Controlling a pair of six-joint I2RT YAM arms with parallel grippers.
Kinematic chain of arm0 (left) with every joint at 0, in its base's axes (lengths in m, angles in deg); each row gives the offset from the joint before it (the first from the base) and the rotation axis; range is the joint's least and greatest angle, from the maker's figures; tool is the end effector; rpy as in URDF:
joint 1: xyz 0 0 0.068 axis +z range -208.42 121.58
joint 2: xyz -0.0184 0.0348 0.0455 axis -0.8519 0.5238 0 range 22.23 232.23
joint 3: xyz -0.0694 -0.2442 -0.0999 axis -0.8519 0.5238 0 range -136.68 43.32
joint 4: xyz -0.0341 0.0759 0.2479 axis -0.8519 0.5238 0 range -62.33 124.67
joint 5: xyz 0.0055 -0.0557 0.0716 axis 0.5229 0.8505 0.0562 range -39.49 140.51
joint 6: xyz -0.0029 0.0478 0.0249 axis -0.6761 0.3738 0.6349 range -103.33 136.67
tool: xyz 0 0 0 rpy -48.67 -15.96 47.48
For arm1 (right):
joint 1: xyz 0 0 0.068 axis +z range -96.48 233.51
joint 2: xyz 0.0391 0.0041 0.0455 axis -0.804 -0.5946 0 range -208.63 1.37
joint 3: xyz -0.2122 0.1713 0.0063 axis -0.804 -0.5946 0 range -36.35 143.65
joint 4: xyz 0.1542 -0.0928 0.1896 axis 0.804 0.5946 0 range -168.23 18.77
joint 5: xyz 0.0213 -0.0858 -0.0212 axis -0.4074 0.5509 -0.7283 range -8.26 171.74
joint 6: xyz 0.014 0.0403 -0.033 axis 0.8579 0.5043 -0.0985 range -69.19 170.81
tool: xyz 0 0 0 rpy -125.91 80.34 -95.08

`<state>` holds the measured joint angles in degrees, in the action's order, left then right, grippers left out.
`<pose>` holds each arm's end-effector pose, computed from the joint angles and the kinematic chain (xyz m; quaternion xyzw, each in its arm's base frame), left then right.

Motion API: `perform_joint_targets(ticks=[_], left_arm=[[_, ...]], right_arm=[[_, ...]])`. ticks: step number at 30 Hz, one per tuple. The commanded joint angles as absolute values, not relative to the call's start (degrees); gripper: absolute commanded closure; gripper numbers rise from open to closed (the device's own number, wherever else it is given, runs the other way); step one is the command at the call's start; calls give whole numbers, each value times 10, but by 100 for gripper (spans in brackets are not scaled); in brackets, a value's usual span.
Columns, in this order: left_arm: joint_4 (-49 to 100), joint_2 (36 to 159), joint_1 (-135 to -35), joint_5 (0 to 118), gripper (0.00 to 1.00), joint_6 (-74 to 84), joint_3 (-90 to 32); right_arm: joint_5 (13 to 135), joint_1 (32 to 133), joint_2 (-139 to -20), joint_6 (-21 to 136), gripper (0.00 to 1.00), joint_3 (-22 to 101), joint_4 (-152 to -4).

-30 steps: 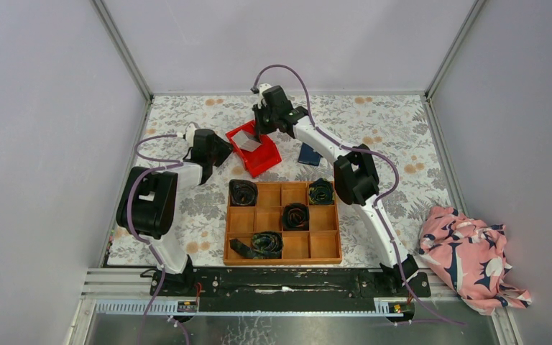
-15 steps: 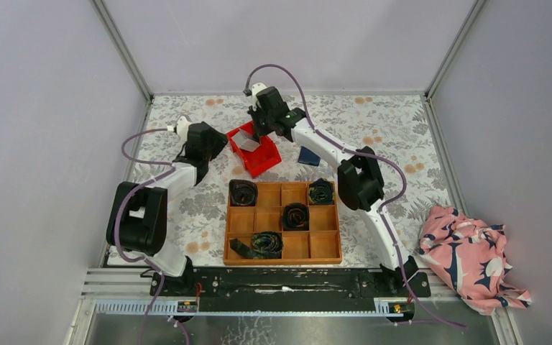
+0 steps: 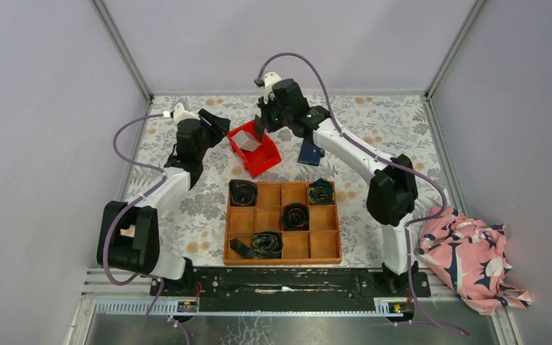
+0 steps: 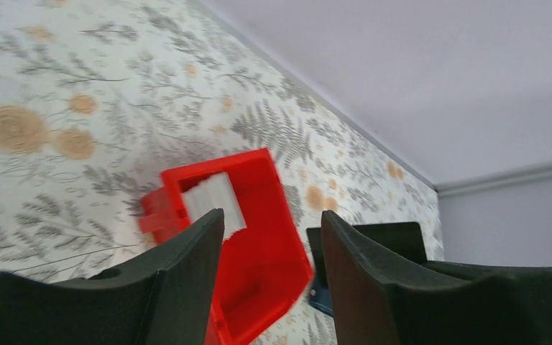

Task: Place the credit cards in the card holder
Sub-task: Pick up the credit card from the storage box.

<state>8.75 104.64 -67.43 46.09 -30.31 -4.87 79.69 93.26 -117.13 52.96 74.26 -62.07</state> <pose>0.3235 -0.0485 0.2580 -0.2805 0.7435 -0.2575 0.5497 0.3811 0.3187 0.3266 -0.2794 0.7909 0.2085 0.5029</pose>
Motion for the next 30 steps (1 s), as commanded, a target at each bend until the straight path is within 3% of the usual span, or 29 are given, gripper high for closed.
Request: perform_joint_targets(ticks=[1,14,21,30], left_arm=[[-34,1044,-683,591,40,-263,-36],[-222,1114,-720,886,40,-234,-54],[-275,1170,-722,1002,39,-255,-73],[-199,1212,-721,1082,40,-216,-119]], right_arm=[[747,925,-1075,557,100,668,-659],[550,819,-884,666,100,422,-721],[449,784,-884,702,100,380,-758],[390,780,-910,740,100,353,-815]])
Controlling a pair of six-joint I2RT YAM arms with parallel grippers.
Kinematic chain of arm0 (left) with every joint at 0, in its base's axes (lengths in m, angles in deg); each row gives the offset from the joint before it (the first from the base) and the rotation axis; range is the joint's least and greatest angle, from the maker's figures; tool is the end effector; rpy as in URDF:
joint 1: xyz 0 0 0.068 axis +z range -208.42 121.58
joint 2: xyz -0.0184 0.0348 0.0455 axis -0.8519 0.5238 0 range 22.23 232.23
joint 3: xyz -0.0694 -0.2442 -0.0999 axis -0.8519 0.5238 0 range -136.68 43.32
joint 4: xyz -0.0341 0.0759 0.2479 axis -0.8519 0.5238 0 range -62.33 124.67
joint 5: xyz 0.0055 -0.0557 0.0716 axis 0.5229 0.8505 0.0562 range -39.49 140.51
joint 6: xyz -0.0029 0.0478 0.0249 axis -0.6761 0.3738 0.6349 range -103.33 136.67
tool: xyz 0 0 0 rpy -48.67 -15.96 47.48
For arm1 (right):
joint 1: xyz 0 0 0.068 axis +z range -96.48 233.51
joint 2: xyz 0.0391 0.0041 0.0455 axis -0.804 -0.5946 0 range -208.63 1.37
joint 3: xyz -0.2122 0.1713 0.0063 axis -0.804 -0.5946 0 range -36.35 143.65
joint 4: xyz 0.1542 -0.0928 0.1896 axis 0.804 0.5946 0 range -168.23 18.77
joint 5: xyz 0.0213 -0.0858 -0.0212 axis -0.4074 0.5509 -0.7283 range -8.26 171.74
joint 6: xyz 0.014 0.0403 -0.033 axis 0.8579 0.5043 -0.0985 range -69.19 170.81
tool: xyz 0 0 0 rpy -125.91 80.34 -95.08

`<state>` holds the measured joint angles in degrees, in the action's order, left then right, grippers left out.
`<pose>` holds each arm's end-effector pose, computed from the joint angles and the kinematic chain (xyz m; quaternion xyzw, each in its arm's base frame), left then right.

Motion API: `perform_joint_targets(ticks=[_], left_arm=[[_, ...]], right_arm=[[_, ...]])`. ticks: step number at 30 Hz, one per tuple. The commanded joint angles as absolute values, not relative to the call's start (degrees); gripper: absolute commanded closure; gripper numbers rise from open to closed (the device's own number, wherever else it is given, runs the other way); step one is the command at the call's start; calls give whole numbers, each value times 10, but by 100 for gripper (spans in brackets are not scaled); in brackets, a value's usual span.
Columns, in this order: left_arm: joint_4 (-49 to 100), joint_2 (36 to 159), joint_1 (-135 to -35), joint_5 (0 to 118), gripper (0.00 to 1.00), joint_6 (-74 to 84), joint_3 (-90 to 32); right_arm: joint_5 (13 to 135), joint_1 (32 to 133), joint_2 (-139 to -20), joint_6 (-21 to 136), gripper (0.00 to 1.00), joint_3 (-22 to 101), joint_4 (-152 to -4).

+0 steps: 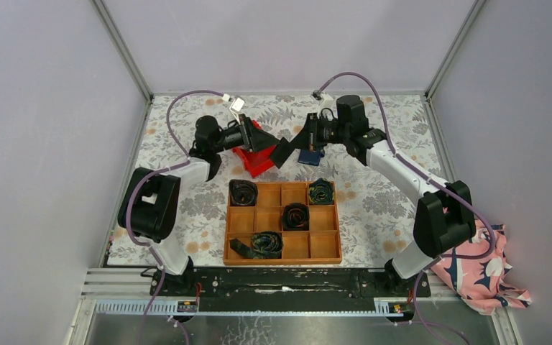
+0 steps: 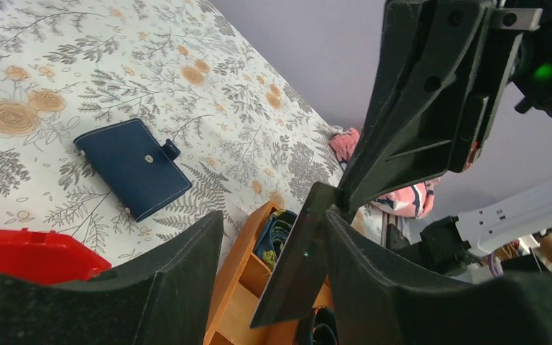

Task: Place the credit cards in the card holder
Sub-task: Pick up the credit card from the storage box.

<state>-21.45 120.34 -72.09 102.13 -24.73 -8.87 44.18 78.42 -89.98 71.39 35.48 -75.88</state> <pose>0.3498 -0.1138 0.2459 0.1589 0.6763 -0.5677 0.4417 0.3282 0.1763 0.3140 -0.2097 0.7770 0.4509 0.3860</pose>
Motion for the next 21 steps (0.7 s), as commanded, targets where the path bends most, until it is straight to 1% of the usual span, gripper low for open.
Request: perform_joint_targets(ticks=[1,5,9,13,17,19,21], left_arm=[[-191,1217,-721,1090,41,-211,-124],[-178,1235,-720,1117,49,-207,-137],[-163,1250,-721,1142,54,-211,-151],[-153,1260,-720,1160,64,-215,-162],[-140,1269,-721,1172,67,-214,-171],[-146,1275,-721,1179,74,-222,-173],[-163,1283,-720,1187,84,-236,-172]], right_arm=[[387,779,-914,742,100,354,-817],[377,774,-929,750,100,356,-828],[361,764,-936,756,100,362,-835],[347,751,-961,766,100,369,-848],[326,736,-979,780,100,378,-863],[319,733,-991,781,100,387,-861],[313,729,-999,786,100,390,-869]])
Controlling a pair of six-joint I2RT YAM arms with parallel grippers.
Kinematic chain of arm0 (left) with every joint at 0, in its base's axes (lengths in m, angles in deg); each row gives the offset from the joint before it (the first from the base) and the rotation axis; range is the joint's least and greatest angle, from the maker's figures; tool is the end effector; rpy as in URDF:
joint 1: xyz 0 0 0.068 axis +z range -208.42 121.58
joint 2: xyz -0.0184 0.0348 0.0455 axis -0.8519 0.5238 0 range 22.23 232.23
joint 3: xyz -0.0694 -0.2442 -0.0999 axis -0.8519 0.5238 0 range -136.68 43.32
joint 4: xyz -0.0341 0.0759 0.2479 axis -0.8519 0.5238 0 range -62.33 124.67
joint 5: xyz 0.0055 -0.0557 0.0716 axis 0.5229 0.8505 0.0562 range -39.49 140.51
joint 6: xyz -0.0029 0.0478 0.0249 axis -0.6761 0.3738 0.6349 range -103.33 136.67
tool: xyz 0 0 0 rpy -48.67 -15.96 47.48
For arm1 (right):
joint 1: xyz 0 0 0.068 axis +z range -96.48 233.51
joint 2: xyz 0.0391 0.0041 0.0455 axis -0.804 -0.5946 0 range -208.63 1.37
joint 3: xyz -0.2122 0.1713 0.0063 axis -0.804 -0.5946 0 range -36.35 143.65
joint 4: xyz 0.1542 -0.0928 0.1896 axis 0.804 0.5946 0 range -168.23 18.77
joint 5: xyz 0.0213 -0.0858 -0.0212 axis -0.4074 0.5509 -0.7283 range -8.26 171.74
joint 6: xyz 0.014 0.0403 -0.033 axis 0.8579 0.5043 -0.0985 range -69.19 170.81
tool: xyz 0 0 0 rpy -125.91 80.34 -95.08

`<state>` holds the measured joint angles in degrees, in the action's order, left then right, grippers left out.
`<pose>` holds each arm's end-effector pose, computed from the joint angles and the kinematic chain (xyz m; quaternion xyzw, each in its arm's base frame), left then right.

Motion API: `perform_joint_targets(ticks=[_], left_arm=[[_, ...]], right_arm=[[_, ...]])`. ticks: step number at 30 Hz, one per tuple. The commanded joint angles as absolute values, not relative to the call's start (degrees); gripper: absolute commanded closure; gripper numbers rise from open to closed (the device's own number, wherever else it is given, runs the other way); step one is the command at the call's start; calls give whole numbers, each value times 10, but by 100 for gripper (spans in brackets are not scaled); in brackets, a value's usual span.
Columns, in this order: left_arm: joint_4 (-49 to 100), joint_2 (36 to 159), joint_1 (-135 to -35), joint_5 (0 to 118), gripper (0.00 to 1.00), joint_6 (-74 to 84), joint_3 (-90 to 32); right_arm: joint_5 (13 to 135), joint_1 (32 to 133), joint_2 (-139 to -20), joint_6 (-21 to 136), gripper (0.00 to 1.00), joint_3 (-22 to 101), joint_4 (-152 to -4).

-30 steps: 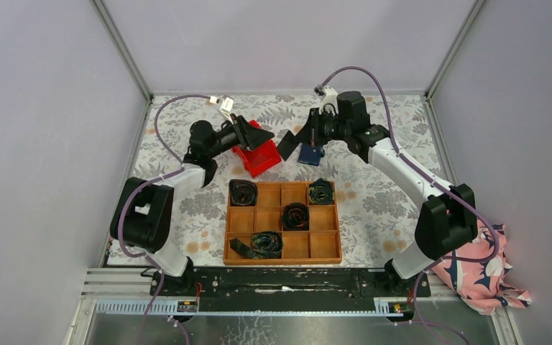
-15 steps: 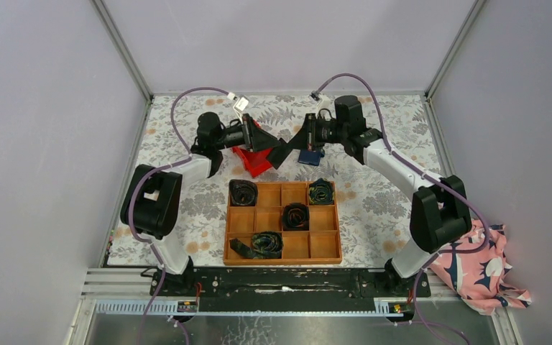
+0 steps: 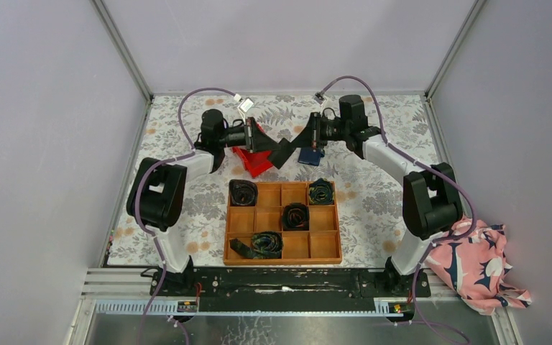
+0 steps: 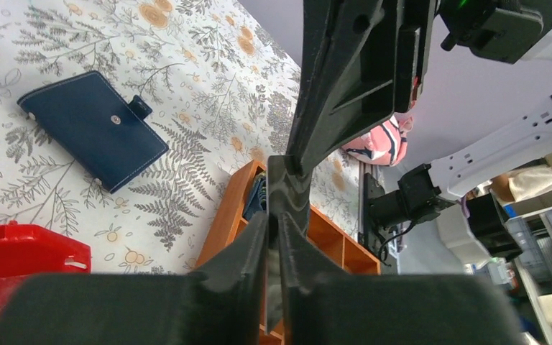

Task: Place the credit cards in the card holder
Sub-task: Pick up the credit card from the storage box.

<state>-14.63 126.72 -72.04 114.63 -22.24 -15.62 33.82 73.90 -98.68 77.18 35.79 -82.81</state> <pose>0.3714 -0.1229 0.2311 0.2208 0.6809 -0.6036 0.3512 0.3661 0.1643 0.2730 -0.1829 0.7741 0.5106 0.3263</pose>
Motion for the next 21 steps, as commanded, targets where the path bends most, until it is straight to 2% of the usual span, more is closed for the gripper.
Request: perform_joint_targets(ticks=[1,6,11,14,16,21], left_arm=[[-172,1287,-721,1189,88,-245,-173],[-245,1312,-720,1208,100,-318,-173],[-481,1352,-717,1218,100,-494,-166],[-631,1382,-706,1197,100,-612,-166],[-635,1380,-703,1178,100,-612,-161],[-615,1348,-705,1115,100,-572,-126]], right_arm=[[309,725,-1001,792,100,391,-876],[293,718,-1013,815,100,399,-899],[280,714,-1022,824,99,409,-910],[289,705,-1012,843,77,390,-943],[303,702,-1001,845,64,368,-960],[345,701,-973,843,54,328,-993]])
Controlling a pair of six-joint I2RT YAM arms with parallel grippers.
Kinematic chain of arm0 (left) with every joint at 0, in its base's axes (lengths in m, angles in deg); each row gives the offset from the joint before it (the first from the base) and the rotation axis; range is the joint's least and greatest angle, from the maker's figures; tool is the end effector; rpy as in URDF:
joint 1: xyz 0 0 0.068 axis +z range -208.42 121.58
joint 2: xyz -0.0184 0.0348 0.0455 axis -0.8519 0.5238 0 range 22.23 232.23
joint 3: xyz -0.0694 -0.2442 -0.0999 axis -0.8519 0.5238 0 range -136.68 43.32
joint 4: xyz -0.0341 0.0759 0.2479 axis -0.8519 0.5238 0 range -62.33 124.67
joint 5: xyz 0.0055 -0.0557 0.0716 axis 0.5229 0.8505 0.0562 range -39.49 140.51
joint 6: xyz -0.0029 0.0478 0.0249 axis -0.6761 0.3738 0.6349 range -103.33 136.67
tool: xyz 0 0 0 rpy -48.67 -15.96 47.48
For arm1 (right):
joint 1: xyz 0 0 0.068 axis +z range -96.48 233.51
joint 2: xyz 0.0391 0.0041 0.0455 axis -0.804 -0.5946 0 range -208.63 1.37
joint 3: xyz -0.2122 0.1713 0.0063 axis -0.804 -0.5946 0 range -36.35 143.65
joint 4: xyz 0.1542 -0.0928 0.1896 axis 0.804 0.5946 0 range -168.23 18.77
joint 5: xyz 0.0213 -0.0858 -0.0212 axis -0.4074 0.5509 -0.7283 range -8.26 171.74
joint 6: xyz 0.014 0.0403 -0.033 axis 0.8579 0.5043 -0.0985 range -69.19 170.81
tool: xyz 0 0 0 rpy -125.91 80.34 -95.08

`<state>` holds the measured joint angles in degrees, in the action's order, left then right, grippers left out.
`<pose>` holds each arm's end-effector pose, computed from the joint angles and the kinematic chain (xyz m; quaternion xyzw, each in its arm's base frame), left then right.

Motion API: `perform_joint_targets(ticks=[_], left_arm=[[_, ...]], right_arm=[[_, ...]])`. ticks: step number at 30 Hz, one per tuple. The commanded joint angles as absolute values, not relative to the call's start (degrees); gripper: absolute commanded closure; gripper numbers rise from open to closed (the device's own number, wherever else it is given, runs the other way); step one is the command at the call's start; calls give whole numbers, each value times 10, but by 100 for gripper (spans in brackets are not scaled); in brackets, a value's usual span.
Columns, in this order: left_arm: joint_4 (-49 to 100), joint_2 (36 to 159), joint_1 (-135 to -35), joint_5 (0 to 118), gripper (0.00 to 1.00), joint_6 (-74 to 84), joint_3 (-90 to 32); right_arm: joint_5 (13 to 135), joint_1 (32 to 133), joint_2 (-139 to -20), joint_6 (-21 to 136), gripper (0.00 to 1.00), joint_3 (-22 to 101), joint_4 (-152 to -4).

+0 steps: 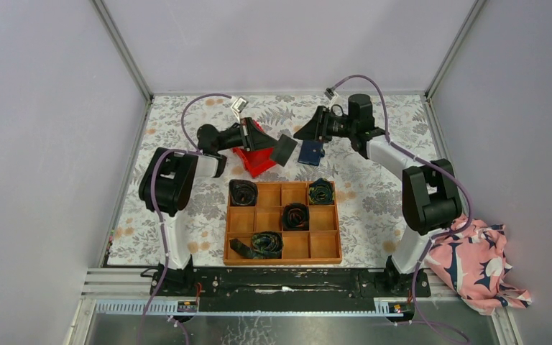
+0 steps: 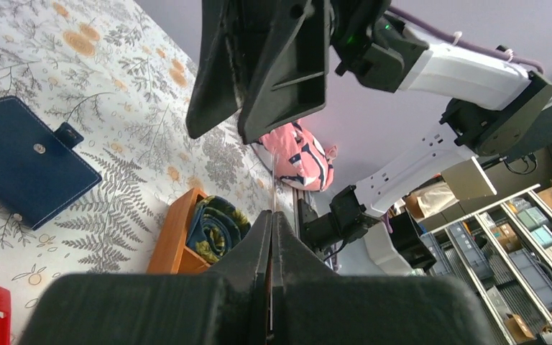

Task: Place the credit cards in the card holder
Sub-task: Pick up the credit card from the storage box.

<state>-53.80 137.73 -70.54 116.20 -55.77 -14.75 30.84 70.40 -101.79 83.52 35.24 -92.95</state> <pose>0.3815 -0.1151 0.2137 0.1636 0.6240 -0.6926 0.3228 0.3866 0.1463 0.2655 -0.1537 0.7536 0.5389 0.3437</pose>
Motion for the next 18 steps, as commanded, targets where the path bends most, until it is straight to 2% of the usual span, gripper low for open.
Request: perform_joint_targets(ticks=[1,4,12,18], left_arm=[[-615,1343,-705,1100,100,-568,-119],[-594,1322,-709,1051,100,-547,-98],[-393,1271,-741,935,100,-422,-88],[-344,1260,-752,879,100,-400,-85]], right_arm=[[348,701,-970,847,53,319,-1007],[355,700,-962,870,52,288,-1054],[375,701,-928,910,52,215,-1155],[375,700,-919,928,53,183,-1201]])
